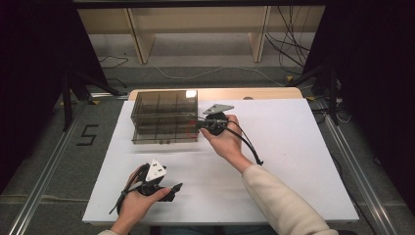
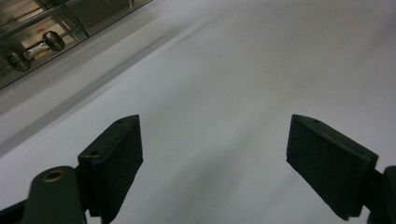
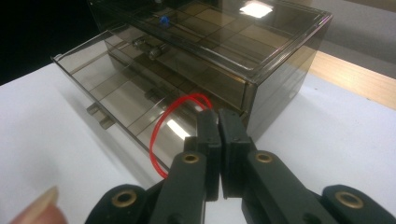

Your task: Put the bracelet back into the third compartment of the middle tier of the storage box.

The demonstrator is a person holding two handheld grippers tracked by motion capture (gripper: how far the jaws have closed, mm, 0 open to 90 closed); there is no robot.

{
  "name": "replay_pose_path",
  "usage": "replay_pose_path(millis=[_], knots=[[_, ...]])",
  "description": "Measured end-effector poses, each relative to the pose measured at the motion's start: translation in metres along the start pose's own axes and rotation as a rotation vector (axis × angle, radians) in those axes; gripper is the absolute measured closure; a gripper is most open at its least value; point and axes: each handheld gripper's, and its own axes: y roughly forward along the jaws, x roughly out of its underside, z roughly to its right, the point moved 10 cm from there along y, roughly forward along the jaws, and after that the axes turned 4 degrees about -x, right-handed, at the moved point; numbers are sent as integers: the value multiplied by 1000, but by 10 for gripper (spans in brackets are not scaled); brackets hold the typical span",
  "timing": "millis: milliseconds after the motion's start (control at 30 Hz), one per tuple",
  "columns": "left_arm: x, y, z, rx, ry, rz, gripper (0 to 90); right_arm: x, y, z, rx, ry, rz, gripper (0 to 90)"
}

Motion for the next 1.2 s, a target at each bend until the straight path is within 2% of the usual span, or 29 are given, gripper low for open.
replay_pose_path(millis=[1200], knots=[[0,0,0,1,3,1,184,-5,17,0,18,-13,4,886]])
